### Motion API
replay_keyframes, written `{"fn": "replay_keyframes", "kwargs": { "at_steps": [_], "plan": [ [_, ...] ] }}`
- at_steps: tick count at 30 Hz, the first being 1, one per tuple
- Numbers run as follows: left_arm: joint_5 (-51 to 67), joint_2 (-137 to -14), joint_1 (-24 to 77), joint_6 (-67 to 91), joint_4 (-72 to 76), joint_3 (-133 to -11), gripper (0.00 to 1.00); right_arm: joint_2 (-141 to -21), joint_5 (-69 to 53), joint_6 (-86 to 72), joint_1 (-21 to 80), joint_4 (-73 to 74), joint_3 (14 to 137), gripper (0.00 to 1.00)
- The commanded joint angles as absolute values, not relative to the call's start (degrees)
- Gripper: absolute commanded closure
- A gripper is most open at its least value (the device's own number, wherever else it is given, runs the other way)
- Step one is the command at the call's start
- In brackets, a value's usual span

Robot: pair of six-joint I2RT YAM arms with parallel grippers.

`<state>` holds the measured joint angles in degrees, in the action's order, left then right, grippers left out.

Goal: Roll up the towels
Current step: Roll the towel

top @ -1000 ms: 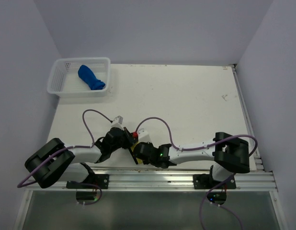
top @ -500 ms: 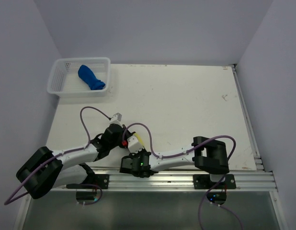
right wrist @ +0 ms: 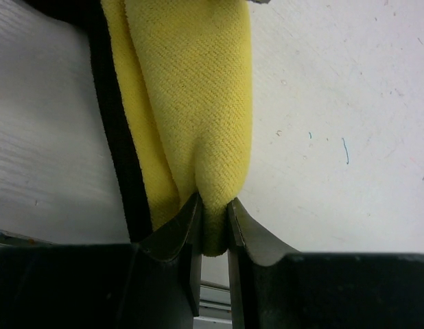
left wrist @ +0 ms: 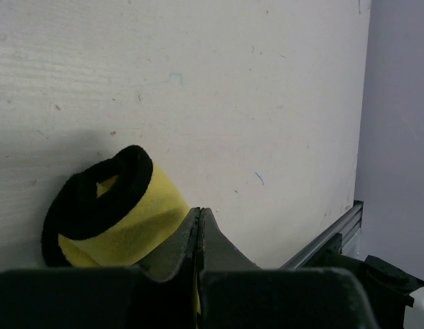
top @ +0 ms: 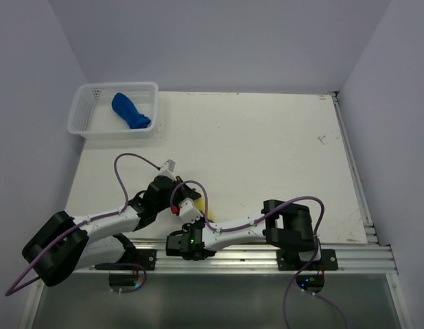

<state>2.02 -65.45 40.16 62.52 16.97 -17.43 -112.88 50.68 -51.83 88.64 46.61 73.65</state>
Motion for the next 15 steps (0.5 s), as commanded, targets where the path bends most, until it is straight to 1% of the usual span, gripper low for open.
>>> {"fn": "replay_keyframes", "kwargs": {
  "at_steps": [1, 6, 9, 13, 15],
  "plan": [
    [5.8, -67.8, 40.0, 64.6, 24.5, -16.3, 1.00, -114.7, 54.5, -54.6, 89.6, 51.0, 76.5, 0.89],
    [6.1, -69.1, 40.1, 64.2, 25.9, -15.6, 1.00, -117.0, 55.4, -55.5, 90.3, 54.1, 79.4, 0.89],
    [5.0, -70.0, 40.3, 64.3, 26.1, -13.8, 1.00, -117.5, 55.3, -55.9, 90.4, 54.7, 79.9, 0.87],
    [4.8, -73.0, 40.4, 65.7, 30.4, -9.7, 1.00, -116.5, 54.9, -55.7, 90.4, 54.1, 79.3, 0.80],
    [4.5, -75.4, 40.4, 65.8, 32.5, -8.1, 1.00, -115.1, 54.6, -54.9, 90.5, 53.4, 78.6, 0.75]
  ]
}}
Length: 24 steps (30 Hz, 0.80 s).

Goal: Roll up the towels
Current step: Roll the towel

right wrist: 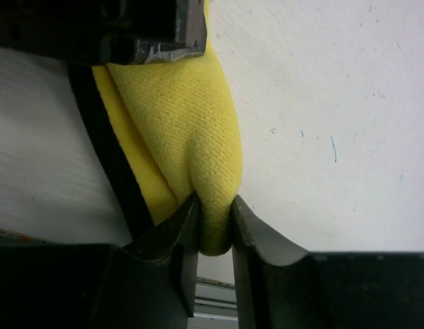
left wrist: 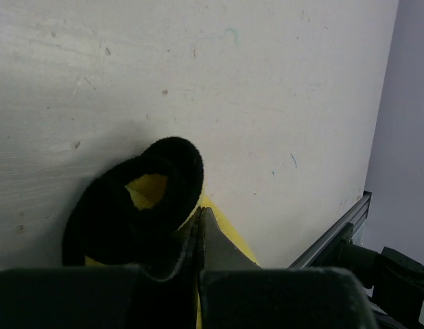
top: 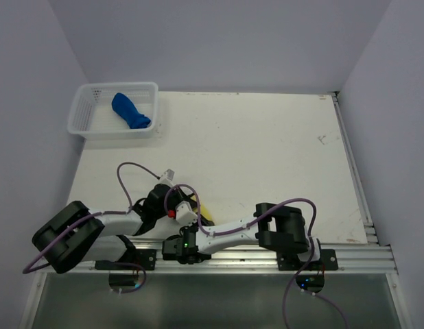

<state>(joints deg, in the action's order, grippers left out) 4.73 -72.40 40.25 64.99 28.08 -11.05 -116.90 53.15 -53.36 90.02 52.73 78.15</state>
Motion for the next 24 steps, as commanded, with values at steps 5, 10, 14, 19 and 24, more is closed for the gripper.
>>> {"fn": "replay_keyframes", "kwargs": {
  "at_steps": [5, 10, 14, 19, 24],
  "plan": [
    [3.1, -78.2, 40.4, 65.0, 34.1, -6.2, 1.00, -110.3, 51.7, -53.2, 90.4, 47.9, 74.6, 0.57],
    [2.6, -78.3, 40.4, 64.9, 34.4, -5.1, 1.00, -99.3, 47.1, -49.6, 90.4, 39.2, 68.6, 0.52],
    [2.4, -78.4, 40.4, 64.8, 34.5, -4.7, 1.00, -89.8, 41.8, -45.7, 89.9, 30.3, 60.6, 0.47],
    [2.1, -78.8, 40.4, 64.6, 34.8, -4.2, 1.00, -81.1, 33.6, -45.8, 84.3, 21.9, 54.1, 0.46],
    [2.3, -78.9, 40.4, 65.0, 35.9, -2.7, 1.00, -78.1, 18.6, -49.0, 74.4, 12.0, 45.9, 0.47]
  ]
}}
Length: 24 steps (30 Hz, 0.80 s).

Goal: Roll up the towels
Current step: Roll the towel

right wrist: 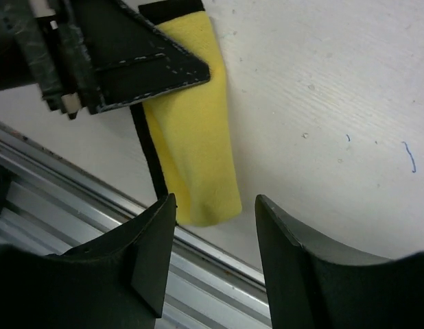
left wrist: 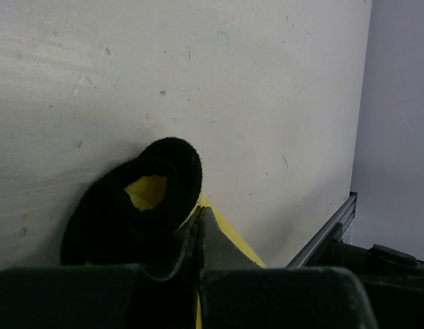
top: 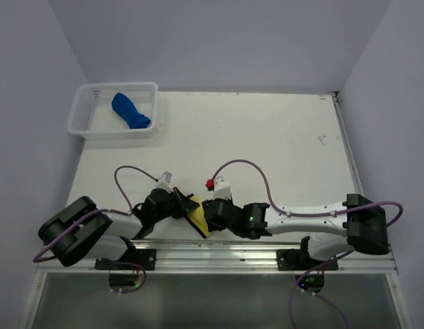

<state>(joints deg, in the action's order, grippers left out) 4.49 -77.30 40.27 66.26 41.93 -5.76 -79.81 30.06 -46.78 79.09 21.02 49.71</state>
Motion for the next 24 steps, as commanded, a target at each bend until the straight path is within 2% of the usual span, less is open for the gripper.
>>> {"fn": "replay_keyframes", "kwargs": {
  "at_steps": [1, 10, 24],
  "plan": [
    [2.4, -79.0, 40.4, 65.0, 35.9, -2.6, 1.00, -78.1, 15.8, -49.8, 72.7, 7.9, 44.7, 0.46],
    [2.5, -78.4, 40.6, 65.3, 36.5, -1.4, 1.00, -79.2, 6.0, -54.1, 67.0, -2.0, 37.9, 0.46],
    [2.3, -77.7, 40.8, 65.2, 36.8, -0.6, 1.00, -83.1, 4.9, -57.4, 66.9, -7.2, 31.2, 0.50]
  ]
}}
